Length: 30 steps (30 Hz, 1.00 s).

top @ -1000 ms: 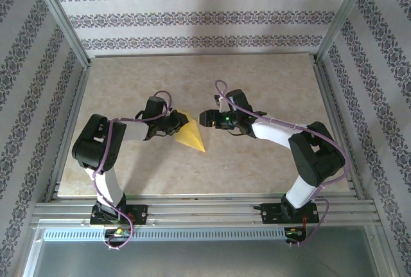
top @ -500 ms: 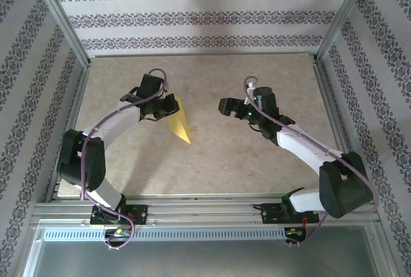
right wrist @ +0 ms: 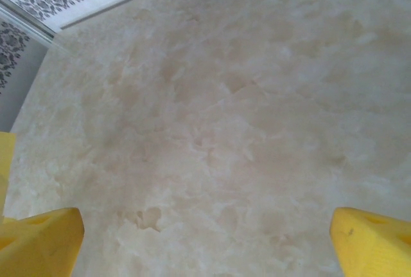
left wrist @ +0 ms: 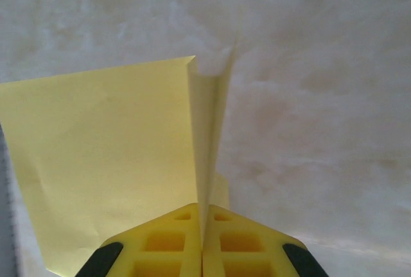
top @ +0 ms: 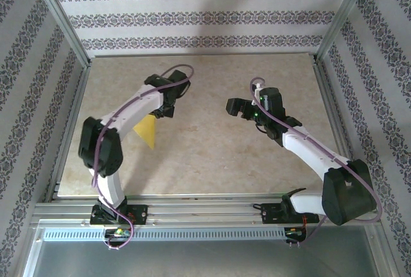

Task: Fold a paper plane with a square sheet of paper (pick it up from the middle)
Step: Turn over the paper at the center of the table.

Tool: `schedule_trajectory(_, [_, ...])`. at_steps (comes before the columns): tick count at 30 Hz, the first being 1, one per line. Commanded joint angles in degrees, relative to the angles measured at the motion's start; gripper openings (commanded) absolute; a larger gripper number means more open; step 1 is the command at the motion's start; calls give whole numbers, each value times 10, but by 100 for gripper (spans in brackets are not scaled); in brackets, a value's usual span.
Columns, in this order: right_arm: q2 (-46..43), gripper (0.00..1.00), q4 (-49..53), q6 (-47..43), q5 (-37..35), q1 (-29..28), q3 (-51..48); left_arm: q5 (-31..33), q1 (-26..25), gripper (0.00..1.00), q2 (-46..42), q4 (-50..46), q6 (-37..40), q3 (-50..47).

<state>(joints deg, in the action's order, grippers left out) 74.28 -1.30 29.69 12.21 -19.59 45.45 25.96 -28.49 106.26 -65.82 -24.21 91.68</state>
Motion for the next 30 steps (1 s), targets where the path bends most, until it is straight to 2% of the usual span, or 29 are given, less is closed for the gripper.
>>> schedule_trajectory(1, [2,98,19,2,-13,8,1,109,-18,8,55,-86,5,20])
schedule_trajectory(10, [-3,98,21,23,-24,17,-18,153,-58,8,204,-109,-7,94])
schedule_trajectory(19, [7,98,19,32,-20,19,-19,99,-85,13,288,-89,3,145])
schedule_trajectory(27, [7,98,16,39,-20,23,-26,56,-100,15,312,-71,-2,152])
schedule_trajectory(30, [9,98,13,43,-18,23,-28,47,-106,20,312,-70,-7,155])
